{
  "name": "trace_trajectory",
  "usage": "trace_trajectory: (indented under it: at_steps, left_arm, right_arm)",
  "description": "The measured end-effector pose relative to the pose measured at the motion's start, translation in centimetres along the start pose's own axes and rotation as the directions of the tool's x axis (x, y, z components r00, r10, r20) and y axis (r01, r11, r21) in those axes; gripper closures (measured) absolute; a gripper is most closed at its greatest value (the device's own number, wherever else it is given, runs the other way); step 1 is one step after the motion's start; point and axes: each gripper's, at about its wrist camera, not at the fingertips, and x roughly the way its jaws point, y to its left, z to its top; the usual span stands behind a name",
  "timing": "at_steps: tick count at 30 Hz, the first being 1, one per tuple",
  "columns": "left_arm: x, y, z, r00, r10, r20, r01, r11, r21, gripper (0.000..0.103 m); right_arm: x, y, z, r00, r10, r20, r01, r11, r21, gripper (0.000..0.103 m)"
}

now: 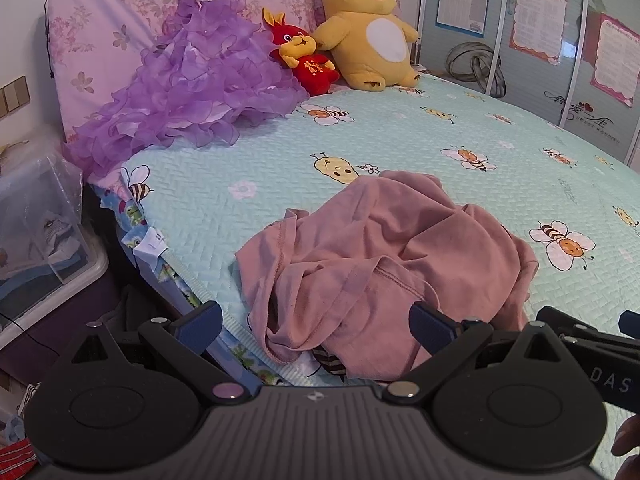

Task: Fold clothes

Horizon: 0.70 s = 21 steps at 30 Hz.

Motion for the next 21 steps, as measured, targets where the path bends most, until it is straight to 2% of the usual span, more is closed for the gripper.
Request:
trace_trajectory:
  at_steps: [6, 21]
  left_arm:
    - [-0.16, -0.12, -0.21, 1.000, -0.004, -0.022, 0.004, 1.000, -0.004, 0.001]
    - [-0.02, -0.12, -0.56, 1.000, 0.003, -0.013, -0.003, 1.000, 0.011, 0.001]
  right_arm:
    - [0.14, -0.06, -0.21, 1.000, 0.008, 0.000, -0.008, 1.000, 0.012, 0.001]
    - [0.54, -0.03, -0.99, 1.000, 0.001, -0.023, -0.001, 1.000, 0.013, 0.001]
